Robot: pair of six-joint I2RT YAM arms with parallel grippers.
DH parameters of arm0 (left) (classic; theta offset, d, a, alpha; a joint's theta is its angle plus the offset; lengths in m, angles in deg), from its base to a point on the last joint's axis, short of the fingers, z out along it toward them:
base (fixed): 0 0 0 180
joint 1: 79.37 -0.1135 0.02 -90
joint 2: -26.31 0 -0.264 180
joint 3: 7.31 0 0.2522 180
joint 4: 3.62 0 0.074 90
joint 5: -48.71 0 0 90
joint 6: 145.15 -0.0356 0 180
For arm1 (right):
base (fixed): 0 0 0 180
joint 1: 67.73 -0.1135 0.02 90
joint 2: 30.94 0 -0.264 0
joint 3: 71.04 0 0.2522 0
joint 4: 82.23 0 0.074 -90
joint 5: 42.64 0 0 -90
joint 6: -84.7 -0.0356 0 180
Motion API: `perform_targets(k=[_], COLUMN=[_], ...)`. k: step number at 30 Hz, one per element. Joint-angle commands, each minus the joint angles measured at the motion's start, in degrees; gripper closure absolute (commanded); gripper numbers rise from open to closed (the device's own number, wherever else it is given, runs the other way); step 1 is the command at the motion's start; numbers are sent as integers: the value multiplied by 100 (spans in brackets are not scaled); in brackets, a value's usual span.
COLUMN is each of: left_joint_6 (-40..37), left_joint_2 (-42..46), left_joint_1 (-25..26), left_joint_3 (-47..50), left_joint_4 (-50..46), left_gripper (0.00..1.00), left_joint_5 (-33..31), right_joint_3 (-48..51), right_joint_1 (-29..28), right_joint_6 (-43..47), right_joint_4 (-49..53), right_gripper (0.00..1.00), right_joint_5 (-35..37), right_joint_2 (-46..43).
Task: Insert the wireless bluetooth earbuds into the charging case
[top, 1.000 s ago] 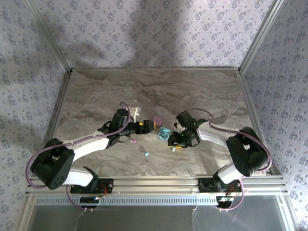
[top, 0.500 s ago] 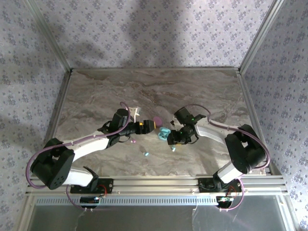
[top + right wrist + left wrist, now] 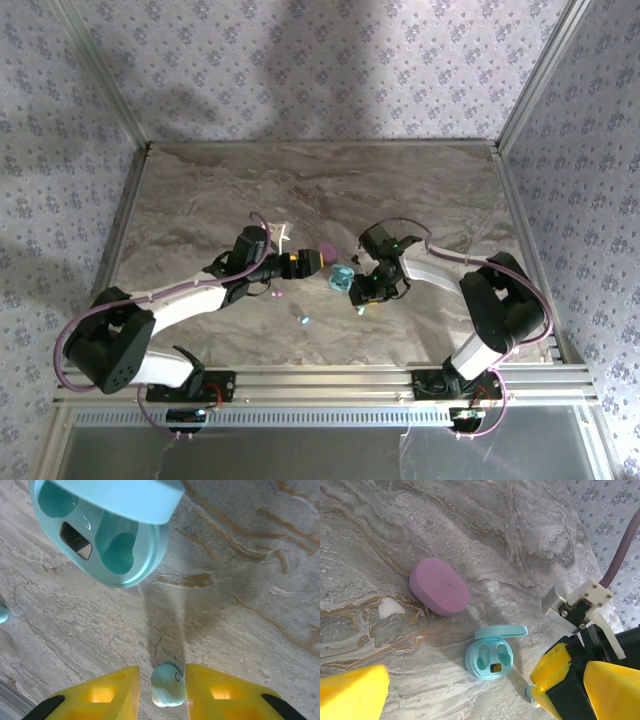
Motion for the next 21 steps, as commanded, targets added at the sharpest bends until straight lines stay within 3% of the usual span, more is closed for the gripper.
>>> perform_targets(k=[1,21], left_joint_6=[-69,-55], left_joint_2=[-22,-179], left_joint_1=[43,46], left_joint_3=[-127,-199], left_joint_4=[65,8], left_gripper=[0,0], left_joint_5=[33,50], right_joint_3=[-136,-182], right_joint_1=[-78,-192], right_joint_6=[110,-32], right_joint_4=[211,409], right_gripper=[69,78], right_joint_5=[-19,298], right_joint_2=[130,258])
